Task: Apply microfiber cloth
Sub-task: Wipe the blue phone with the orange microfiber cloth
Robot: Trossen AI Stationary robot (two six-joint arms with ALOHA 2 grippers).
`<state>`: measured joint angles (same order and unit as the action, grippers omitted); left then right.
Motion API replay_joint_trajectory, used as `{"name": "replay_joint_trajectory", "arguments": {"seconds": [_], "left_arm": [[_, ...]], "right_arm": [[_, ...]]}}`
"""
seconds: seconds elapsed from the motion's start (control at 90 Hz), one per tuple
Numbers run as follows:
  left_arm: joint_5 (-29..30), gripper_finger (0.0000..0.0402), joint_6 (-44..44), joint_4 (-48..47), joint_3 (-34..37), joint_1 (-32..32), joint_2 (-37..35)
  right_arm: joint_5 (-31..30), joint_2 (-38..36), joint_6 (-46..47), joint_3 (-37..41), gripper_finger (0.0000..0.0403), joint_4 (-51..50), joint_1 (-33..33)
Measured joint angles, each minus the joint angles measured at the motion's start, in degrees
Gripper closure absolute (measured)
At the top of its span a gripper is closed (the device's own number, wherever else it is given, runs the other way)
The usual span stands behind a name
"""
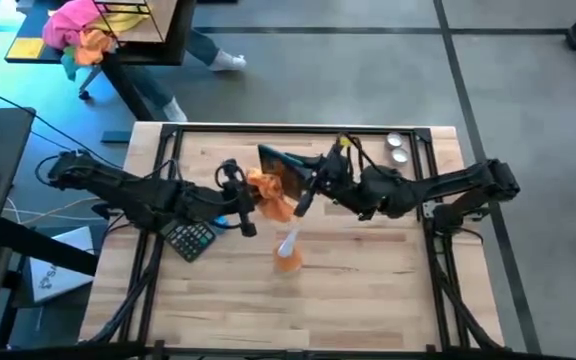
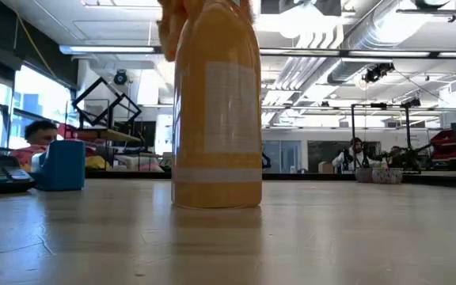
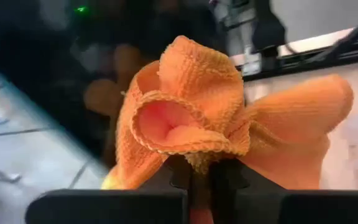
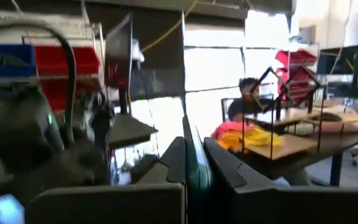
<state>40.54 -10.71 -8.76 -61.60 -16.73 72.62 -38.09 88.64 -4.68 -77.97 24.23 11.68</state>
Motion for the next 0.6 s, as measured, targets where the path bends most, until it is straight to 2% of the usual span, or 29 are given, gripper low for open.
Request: {"name": "replay_joint_trajectory", "arguments": {"seconds": [0.189,0.356,0.478,0.6], "left_arm": [[-1.52,0.0396,0.57,7.95,-0.05,-0.14,0.14],[-0.77,0.0396,-0.25,9.96,0.08,-0.31,0.24],[-7.06,0.0396,-4.99,8.17,0.04,-0.46,0.36],[-7.4,0.0396,-6.13,7.36,-0.16,-0.22,2.08]], "right_arm": [[-0.44,4.07,4.94,-0.07,0.0402,0.03,-0.06],[-1.05,9.43,8.34,-0.07,0.0402,2.08,-0.13],[-0.31,10.48,8.28,-0.05,0.0402,5.51,-0.01],[0.99,10.09,3.44,0.09,0.0402,11.1,-0.45]]}}
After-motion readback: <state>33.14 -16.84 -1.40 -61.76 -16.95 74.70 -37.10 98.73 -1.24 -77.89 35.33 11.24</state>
